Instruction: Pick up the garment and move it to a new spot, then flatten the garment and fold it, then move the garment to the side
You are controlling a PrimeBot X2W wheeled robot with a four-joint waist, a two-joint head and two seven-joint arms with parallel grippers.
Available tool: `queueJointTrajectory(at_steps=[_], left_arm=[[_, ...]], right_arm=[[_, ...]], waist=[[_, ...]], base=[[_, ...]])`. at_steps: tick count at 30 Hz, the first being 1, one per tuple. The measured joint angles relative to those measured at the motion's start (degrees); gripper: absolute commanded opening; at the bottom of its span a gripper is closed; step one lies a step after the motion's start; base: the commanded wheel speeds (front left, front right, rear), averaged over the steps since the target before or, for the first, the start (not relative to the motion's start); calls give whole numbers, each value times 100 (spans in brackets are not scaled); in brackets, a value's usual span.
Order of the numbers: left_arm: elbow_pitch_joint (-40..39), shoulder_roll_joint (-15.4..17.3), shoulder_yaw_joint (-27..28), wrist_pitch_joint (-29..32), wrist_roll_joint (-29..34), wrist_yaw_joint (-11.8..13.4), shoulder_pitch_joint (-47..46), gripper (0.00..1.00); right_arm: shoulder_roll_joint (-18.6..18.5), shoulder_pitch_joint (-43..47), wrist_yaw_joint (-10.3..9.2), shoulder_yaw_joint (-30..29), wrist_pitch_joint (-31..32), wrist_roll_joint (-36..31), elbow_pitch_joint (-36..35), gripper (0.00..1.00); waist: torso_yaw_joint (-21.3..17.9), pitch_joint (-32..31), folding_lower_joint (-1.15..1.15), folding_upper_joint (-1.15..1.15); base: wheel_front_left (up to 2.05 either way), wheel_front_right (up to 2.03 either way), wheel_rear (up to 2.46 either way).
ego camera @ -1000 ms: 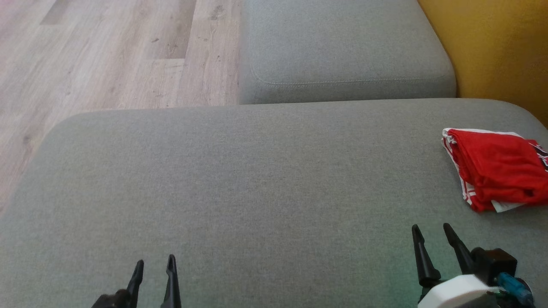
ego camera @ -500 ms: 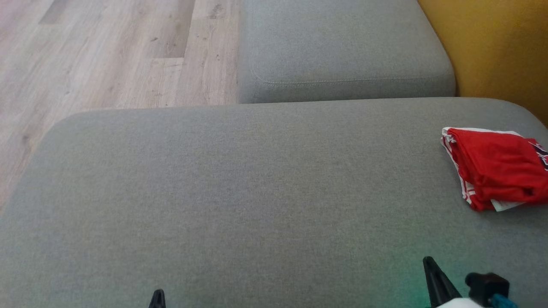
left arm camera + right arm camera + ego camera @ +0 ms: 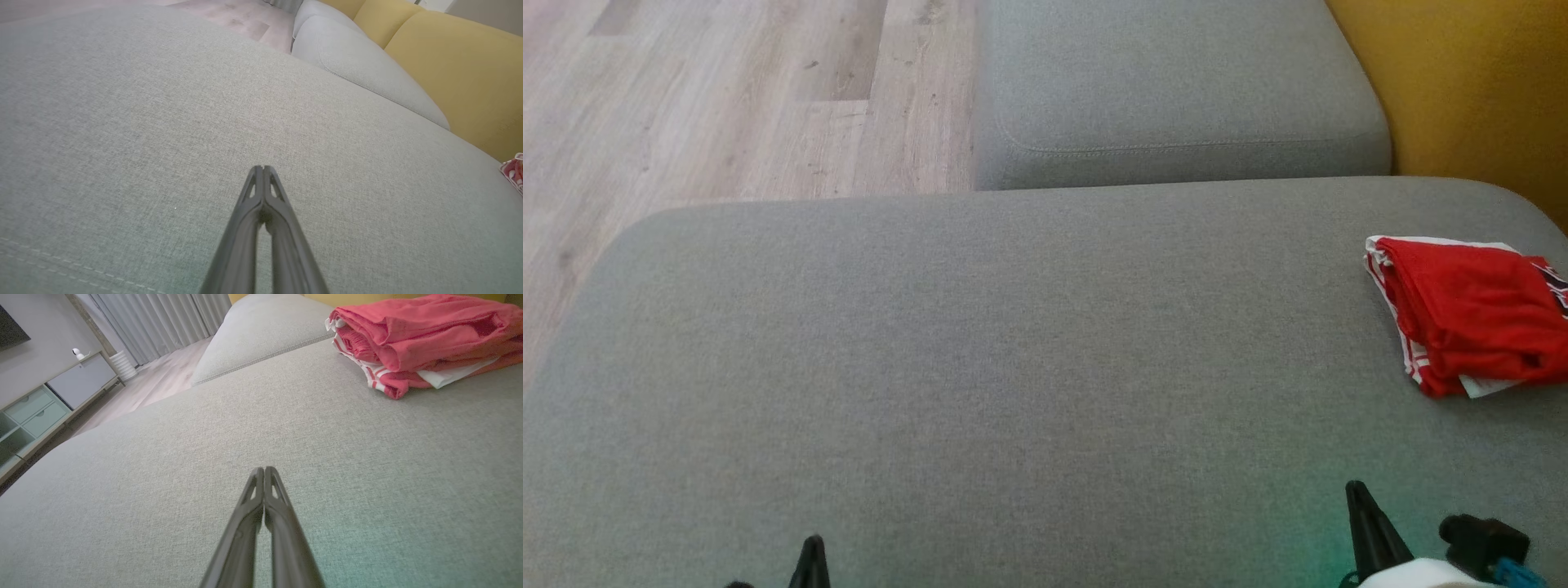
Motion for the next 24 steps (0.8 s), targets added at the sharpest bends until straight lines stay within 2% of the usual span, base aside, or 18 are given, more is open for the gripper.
queueJointTrajectory(at_steps=[24], left_arm=[[-1, -247, 635, 376, -955, -372, -212, 0]], right_arm=[[0, -257, 0, -146, 204, 1527, -66, 0]], waist=[[-43, 138, 0, 0]], base=[[0, 0, 0]])
